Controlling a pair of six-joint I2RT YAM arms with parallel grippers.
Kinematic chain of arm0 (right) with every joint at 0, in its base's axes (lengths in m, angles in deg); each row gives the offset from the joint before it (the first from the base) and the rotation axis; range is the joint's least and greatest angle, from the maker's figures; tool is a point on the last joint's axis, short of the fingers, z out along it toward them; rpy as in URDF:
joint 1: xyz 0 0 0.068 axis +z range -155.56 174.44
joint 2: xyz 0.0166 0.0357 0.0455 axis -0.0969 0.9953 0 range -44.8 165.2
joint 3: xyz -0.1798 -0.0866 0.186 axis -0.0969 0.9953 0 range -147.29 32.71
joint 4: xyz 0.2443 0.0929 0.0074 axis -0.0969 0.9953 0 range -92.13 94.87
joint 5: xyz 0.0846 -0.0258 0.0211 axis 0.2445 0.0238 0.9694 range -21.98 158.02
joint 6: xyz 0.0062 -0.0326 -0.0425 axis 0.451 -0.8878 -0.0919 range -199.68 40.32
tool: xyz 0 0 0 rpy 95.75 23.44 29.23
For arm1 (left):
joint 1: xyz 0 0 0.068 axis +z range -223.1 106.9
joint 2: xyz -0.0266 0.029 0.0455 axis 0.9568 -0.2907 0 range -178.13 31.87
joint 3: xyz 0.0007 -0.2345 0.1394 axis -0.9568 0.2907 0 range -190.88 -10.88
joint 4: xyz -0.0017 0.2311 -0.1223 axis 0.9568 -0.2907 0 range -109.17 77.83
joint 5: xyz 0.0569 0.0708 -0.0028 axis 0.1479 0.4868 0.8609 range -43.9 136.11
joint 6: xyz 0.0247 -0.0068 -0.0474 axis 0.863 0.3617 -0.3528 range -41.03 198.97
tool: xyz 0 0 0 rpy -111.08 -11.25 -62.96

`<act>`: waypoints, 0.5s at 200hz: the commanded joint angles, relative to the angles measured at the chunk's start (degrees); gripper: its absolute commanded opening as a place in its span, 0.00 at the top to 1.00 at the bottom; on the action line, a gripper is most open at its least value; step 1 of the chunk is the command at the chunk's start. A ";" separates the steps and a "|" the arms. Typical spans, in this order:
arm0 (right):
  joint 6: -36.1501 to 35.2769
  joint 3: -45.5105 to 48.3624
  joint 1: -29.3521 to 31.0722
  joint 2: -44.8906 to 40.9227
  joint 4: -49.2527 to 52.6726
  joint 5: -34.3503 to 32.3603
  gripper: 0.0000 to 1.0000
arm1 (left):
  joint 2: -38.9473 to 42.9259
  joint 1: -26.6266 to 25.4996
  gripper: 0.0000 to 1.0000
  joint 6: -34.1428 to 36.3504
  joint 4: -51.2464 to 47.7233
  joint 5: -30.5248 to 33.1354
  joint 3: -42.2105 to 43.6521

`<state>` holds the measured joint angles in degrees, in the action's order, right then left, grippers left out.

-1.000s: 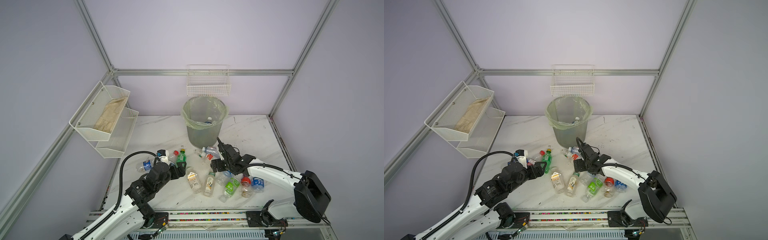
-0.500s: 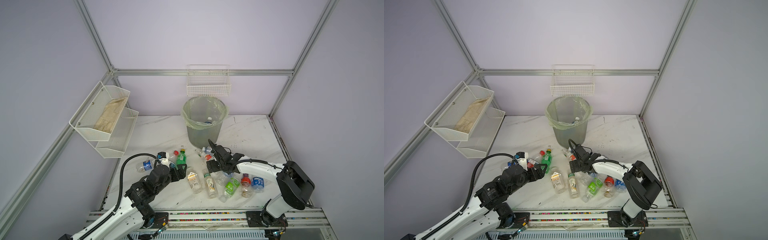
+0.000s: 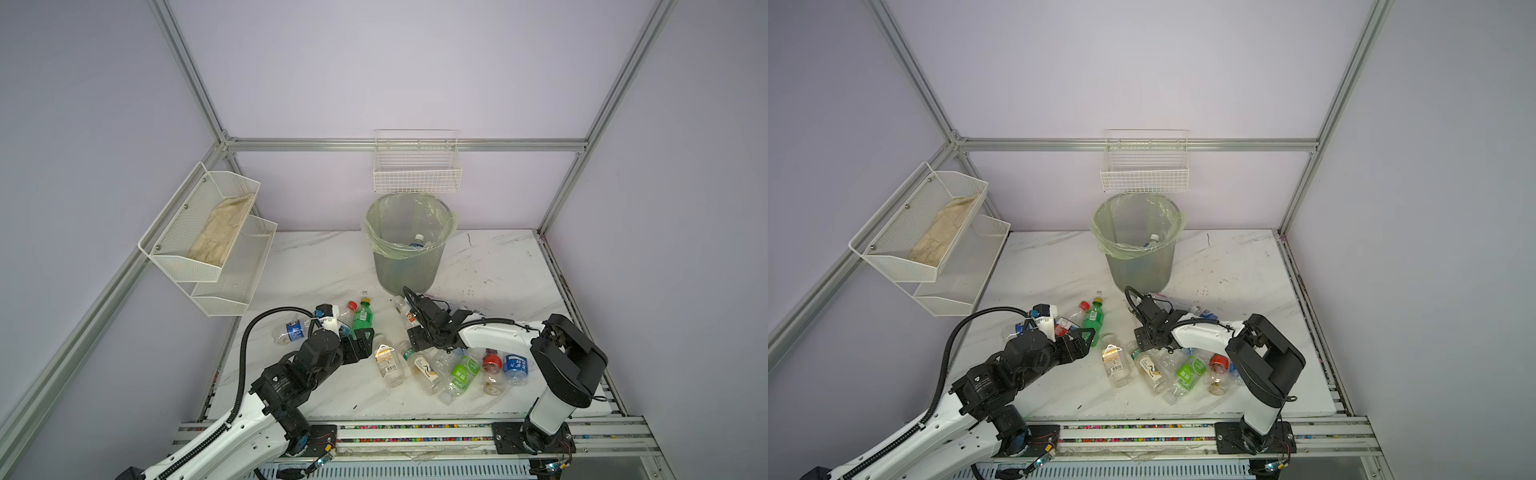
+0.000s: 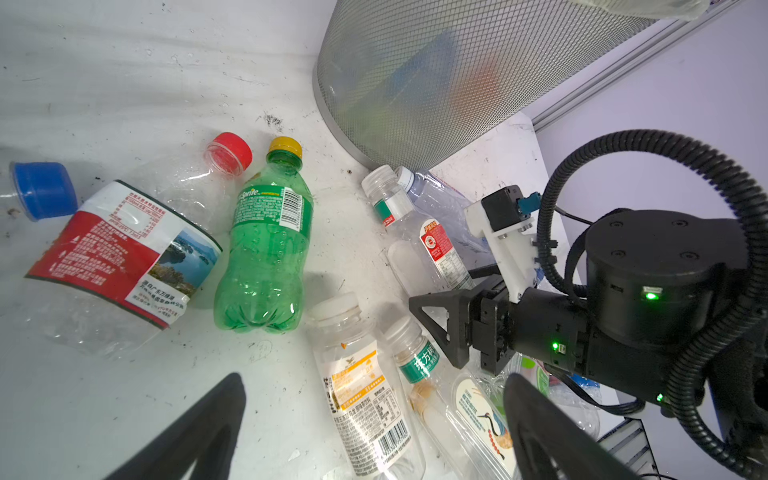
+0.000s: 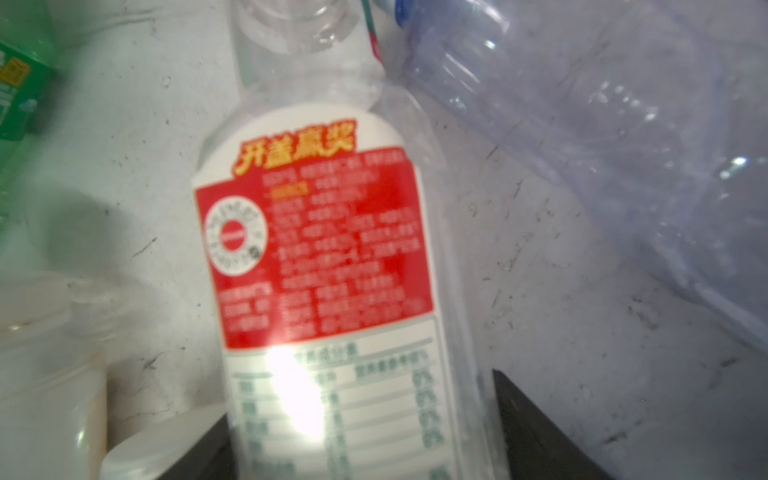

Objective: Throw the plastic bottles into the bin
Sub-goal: 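Lower the right gripper and grasp the red-and-white-labelled bottle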

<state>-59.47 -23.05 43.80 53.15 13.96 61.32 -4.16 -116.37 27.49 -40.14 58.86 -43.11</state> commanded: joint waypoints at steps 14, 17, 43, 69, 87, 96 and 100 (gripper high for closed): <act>0.34 -1.62 0.77 0.31 1.02 -1.56 0.32 | 0.47 -0.32 0.05 -0.23 0.97 1.05 2.01; 0.37 -1.69 0.82 0.27 1.04 -1.61 0.33 | 0.52 -0.30 0.05 -0.20 0.98 1.05 2.04; 0.36 -2.02 1.16 0.05 1.52 -1.53 0.49 | 0.55 -0.33 0.05 -0.11 0.98 1.17 1.91; 0.45 -2.67 1.77 -0.77 2.81 -2.44 0.63 | 0.61 -0.33 0.06 -0.02 0.89 1.40 1.81; 0.47 -3.02 2.15 -2.13 3.65 -3.12 0.69 | 0.59 -0.34 0.05 -0.02 0.76 1.47 1.73; 0.45 -3.16 2.26 -3.09 4.00 -3.41 0.72 | 0.61 -0.37 0.05 -0.02 0.75 1.47 1.72; 0.45 -3.20 2.42 -3.60 4.18 -3.49 0.74 | 0.61 -0.41 0.05 -0.02 0.75 1.48 1.73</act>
<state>-59.38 -24.76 45.33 52.85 15.52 59.94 -4.12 -116.41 27.49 -40.16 59.56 -43.11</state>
